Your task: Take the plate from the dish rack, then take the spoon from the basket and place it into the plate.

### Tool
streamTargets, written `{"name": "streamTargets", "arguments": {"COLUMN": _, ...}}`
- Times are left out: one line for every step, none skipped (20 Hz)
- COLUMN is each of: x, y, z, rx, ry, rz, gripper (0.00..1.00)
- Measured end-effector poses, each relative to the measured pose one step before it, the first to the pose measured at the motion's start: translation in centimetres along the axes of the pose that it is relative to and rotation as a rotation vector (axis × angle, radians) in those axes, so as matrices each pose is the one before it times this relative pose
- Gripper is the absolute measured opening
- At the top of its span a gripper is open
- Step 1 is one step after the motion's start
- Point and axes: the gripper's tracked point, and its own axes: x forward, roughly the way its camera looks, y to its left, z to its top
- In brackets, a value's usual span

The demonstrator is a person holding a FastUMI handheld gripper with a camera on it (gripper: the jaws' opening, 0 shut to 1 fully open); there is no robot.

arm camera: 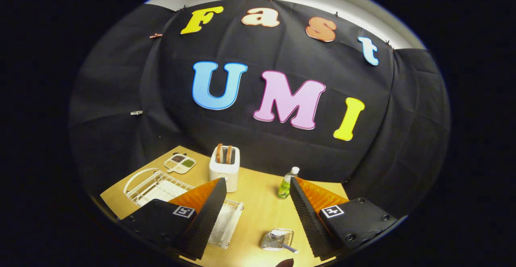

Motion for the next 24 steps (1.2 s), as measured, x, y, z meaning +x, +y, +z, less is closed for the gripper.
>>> {"name": "streamTargets", "arguments": {"x": 0.974, "y": 1.217, "z": -0.771, "rx": 0.01109, "ry": 0.03345, "rz": 0.01691, "gripper": 0.97}}
{"name": "streamTargets", "arguments": {"x": 0.844, "y": 0.969, "z": -0.622, "rx": 0.00904, "ry": 0.03058, "rz": 0.01215, "gripper": 0.97}}
{"name": "streamTargets", "arguments": {"x": 0.639, "y": 0.854, "z": -0.578, "rx": 0.00878, "ry": 0.02881, "rz": 0.00851, "gripper": 0.97}}
{"name": "streamTargets", "arguments": {"x": 0.774, "y": 0.749, "z": -0.680, "rx": 0.00580, "ry": 0.03233, "rz": 0.00606, "gripper": 0.96}}
{"name": "streamTargets", "arguments": {"x": 0.742, "y": 0.611, "z": -0.761, "rx": 0.00676, "ry": 0.03433, "rz": -0.00141, "gripper": 0.96}}
{"name": "streamTargets", "arguments": {"x": 0.968, "y": 0.480, "z": -0.738, "rx": 0.01177, "ry": 0.03674, "rz": -0.00325, "gripper": 0.95}}
{"name": "streamTargets", "arguments": {"x": 1.002, "y": 0.681, "z": -1.020, "rx": 0.01627, "ry": 0.04499, "rz": 0.00005, "gripper": 0.95}}
{"name": "streamTargets", "arguments": {"x": 0.969, "y": 0.779, "z": -0.788, "rx": 0.02051, "ry": 0.04368, "rz": 0.00120, "gripper": 0.94}}
{"name": "streamTargets", "arguments": {"x": 1.064, "y": 0.478, "z": -0.883, "rx": 0.01741, "ry": 0.04446, "rz": 0.00159, "gripper": 0.93}}
{"name": "streamTargets", "arguments": {"x": 0.957, "y": 0.421, "z": -0.819, "rx": 0.01681, "ry": 0.04540, "rz": -0.00582, "gripper": 0.90}}
{"name": "streamTargets", "arguments": {"x": 0.952, "y": 0.176, "z": -0.870, "rx": 0.01531, "ry": 0.04628, "rz": -0.00739, "gripper": 0.88}}
{"name": "streamTargets", "arguments": {"x": 0.824, "y": 0.211, "z": -0.900, "rx": 0.01411, "ry": 0.04706, "rz": -0.00852, "gripper": 0.82}}
{"name": "streamTargets", "arguments": {"x": 1.129, "y": 0.095, "z": -0.955, "rx": 0.01039, "ry": 0.03842, "rz": -0.01670, "gripper": 0.80}}
{"name": "streamTargets", "arguments": {"x": 0.928, "y": -0.266, "z": -0.627, "rx": 0.00711, "ry": 0.03232, "rz": -0.02974, "gripper": 0.77}}
{"name": "streamTargets", "arguments": {"x": 0.767, "y": 0.007, "z": -0.509, "rx": 0.00898, "ry": 0.02270, "rz": -0.01870, "gripper": 0.74}}
{"name": "streamTargets", "arguments": {"x": 0.865, "y": 0.225, "z": -0.558, "rx": 0.00693, "ry": 0.01851, "rz": -0.01221, "gripper": 0.68}}
{"name": "streamTargets", "arguments": {"x": 0.740, "y": 0.019, "z": -0.330, "rx": -0.00447, "ry": 0.01472, "rz": -0.01875, "gripper": 0.66}}
{"name": "streamTargets", "arguments": {"x": 0.690, "y": -0.128, "z": -0.397, "rx": -0.01158, "ry": 0.01656, "rz": -0.02910, "gripper": 0.61}}
{"name": "streamTargets", "arguments": {"x": 0.592, "y": -0.170, "z": -0.455, "rx": -0.01228, "ry": 0.01666, "rz": -0.02568, "gripper": 0.55}}
{"name": "streamTargets", "arguments": {"x": 0.379, "y": -0.124, "z": -0.366, "rx": -0.00826, "ry": 0.02182, "rz": -0.02721, "gripper": 0.44}}
{"name": "streamTargets", "arguments": {"x": -0.400, "y": -0.196, "z": -0.015, "rx": 0.00134, "ry": 0.00749, "rz": -0.02314, "gripper": 0.34}}
{"name": "streamTargets", "arguments": {"x": -0.180, "y": 0.217, "z": 0.336, "rx": -0.00383, "ry": -0.00435, "rz": -0.00853, "gripper": 0.31}}
{"name": "streamTargets", "arguments": {"x": 0.183, "y": 0.314, "z": 0.082, "rx": -0.01331, "ry": 0.01103, "rz": -0.00721, "gripper": 0.28}}
{"name": "streamTargets", "arguments": {"x": -0.150, "y": 0.217, "z": 0.130, "rx": -0.01766, "ry": 0.00393, "rz": -0.01183, "gripper": 0.27}}
